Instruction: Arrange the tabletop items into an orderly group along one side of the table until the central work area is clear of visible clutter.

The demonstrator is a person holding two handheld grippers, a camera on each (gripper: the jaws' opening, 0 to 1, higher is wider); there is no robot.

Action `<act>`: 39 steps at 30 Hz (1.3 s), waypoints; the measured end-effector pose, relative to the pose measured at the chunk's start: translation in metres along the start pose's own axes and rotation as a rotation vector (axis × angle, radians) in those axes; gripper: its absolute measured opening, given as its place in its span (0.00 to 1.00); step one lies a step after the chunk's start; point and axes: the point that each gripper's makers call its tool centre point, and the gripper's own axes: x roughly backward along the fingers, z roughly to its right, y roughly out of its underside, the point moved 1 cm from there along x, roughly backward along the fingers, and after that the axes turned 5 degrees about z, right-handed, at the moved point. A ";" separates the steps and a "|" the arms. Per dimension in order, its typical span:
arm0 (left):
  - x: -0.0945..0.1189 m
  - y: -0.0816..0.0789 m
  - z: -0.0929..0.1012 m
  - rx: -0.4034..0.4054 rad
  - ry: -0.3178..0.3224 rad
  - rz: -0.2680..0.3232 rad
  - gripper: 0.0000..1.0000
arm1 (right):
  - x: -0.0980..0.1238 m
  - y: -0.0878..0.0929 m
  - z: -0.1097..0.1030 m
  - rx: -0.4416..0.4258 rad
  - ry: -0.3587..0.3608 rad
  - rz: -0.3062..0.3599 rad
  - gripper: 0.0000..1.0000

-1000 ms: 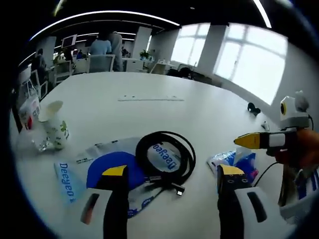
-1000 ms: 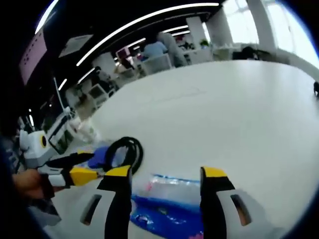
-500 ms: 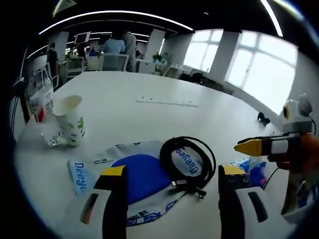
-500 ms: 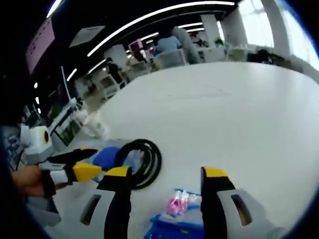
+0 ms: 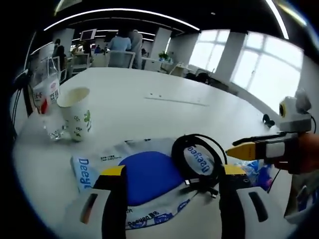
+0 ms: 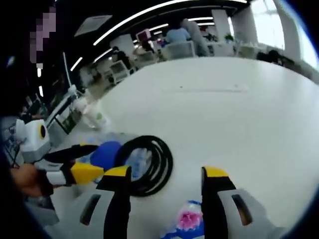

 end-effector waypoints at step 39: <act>-0.034 0.000 0.009 -0.132 -0.023 -0.045 0.53 | -0.037 0.007 0.000 0.117 0.051 -0.092 0.28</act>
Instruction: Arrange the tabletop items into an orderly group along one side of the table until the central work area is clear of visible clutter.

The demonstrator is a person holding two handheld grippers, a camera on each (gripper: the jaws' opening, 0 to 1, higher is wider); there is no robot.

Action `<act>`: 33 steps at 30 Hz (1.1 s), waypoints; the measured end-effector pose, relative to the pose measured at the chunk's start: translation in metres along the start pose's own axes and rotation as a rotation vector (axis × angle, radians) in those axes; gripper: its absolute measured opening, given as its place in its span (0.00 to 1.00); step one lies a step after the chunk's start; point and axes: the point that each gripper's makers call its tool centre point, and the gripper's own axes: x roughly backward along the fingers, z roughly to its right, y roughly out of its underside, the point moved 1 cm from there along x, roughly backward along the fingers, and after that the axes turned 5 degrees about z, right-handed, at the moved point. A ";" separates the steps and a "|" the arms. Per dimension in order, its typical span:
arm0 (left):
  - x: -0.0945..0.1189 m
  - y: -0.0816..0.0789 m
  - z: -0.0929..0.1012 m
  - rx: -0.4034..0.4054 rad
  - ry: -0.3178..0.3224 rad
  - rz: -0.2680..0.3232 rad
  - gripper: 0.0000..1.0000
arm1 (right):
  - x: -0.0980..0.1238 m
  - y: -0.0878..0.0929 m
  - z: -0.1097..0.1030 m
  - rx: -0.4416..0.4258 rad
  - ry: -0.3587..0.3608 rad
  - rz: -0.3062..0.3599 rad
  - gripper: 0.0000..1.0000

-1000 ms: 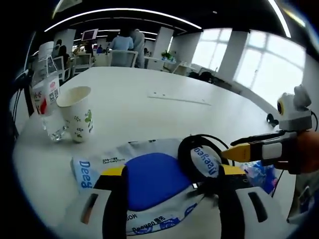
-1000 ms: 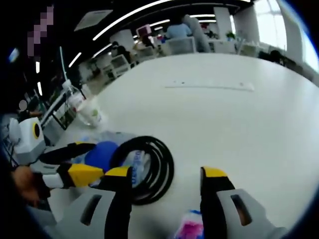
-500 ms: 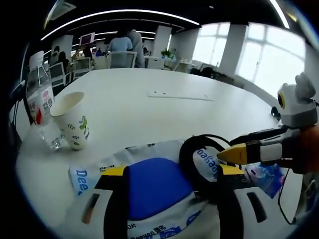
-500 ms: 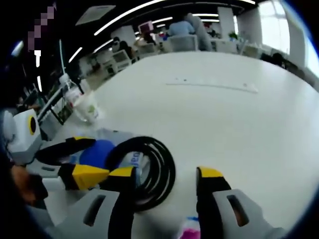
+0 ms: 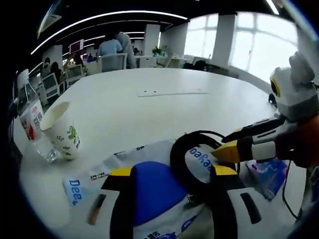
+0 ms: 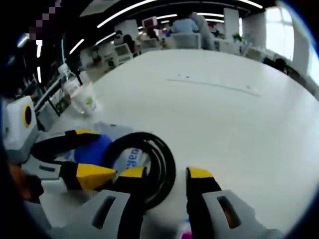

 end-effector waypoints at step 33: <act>-0.010 0.002 0.010 0.007 0.007 -0.064 0.17 | -0.002 0.010 -0.002 0.018 0.030 -0.079 0.09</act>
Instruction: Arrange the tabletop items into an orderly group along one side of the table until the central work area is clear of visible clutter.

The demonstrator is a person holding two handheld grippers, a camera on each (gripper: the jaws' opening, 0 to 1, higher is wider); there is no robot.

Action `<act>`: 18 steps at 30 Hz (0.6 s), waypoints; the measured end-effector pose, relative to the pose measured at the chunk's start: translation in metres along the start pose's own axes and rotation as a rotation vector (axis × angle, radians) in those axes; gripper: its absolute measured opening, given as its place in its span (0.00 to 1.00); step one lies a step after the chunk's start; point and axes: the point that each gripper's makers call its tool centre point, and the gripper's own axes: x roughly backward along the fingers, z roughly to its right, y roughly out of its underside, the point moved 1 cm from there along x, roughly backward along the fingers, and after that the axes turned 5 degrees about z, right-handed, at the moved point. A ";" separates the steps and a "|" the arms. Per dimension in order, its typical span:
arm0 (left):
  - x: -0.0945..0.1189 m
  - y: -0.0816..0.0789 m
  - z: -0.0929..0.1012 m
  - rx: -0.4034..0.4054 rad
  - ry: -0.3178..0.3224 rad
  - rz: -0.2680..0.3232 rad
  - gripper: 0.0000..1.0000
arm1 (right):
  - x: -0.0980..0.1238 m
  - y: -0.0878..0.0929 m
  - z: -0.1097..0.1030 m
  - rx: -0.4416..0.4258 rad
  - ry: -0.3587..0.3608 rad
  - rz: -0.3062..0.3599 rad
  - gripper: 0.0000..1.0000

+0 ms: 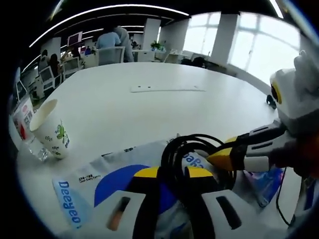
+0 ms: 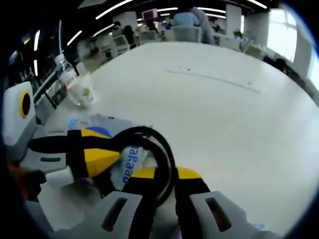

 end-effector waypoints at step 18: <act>0.006 0.000 0.009 -0.008 0.009 -0.020 0.11 | 0.013 0.002 0.000 -0.047 0.006 0.006 0.03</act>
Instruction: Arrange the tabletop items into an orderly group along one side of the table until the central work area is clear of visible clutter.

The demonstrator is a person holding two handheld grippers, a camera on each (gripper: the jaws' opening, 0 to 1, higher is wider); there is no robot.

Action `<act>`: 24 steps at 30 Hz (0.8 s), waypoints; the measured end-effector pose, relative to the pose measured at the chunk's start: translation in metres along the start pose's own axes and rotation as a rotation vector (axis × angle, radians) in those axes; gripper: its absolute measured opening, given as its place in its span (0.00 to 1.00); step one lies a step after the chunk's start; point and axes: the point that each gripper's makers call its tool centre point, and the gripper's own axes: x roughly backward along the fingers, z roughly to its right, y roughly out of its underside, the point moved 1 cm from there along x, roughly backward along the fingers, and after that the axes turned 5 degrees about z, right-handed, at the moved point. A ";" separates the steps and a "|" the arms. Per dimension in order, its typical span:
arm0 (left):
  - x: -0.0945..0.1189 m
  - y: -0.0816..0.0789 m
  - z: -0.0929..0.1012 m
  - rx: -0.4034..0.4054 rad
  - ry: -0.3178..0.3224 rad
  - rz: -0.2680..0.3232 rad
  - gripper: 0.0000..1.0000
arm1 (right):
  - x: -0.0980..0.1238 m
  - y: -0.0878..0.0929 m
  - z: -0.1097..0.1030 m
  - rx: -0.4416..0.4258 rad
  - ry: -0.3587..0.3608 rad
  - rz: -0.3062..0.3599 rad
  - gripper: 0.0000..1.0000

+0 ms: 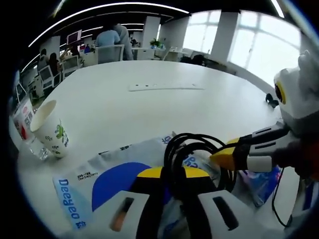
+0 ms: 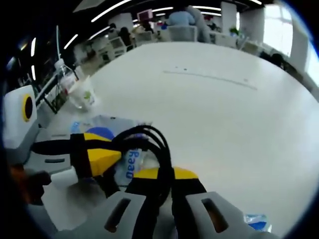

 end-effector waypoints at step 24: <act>0.021 -0.011 0.013 -0.017 0.030 0.036 0.07 | 0.030 -0.002 -0.004 -0.058 -0.006 0.048 0.03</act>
